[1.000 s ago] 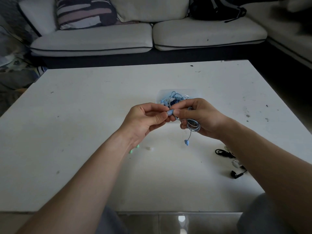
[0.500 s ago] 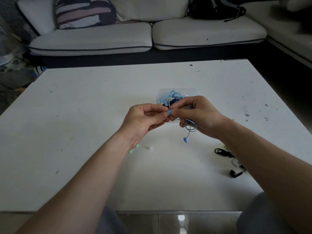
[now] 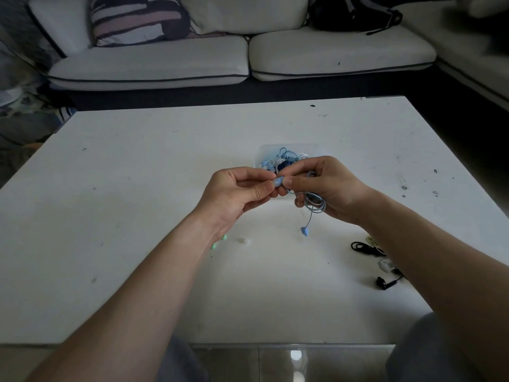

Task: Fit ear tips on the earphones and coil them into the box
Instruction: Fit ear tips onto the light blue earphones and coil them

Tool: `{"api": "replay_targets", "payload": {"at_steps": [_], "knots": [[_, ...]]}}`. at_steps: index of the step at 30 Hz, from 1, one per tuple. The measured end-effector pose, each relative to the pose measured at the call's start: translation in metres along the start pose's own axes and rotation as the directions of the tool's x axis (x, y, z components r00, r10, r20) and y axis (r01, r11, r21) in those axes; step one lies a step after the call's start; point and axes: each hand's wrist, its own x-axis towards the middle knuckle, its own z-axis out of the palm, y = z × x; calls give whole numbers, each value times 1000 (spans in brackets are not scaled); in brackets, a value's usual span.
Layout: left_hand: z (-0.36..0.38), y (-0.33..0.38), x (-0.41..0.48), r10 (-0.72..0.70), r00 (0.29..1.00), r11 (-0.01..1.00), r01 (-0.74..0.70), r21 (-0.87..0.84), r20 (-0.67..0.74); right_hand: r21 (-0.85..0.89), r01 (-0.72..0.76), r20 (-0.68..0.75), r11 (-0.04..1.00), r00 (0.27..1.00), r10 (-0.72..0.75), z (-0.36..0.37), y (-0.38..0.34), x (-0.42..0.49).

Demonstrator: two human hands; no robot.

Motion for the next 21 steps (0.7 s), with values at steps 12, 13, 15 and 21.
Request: {"api": "replay_targets", "payload": {"at_steps": [12,13,15,21], "knots": [[3,0,1,-36,998,998,39,-55,45,115,-103,10,988,995,103,-1,-3,-2],[3,0,2,-37,998,998,39,-52,42,121,-108,16,987,994,106,0,-3,-2],[3,-2,2,-33,999,998,34,-44,35,137,-114,22,984,993,112,2,-3,-2],[-1,-2,3,-61,995,998,64,-25,80,88,-86,38,992,996,83,1,-3,-2]]}}
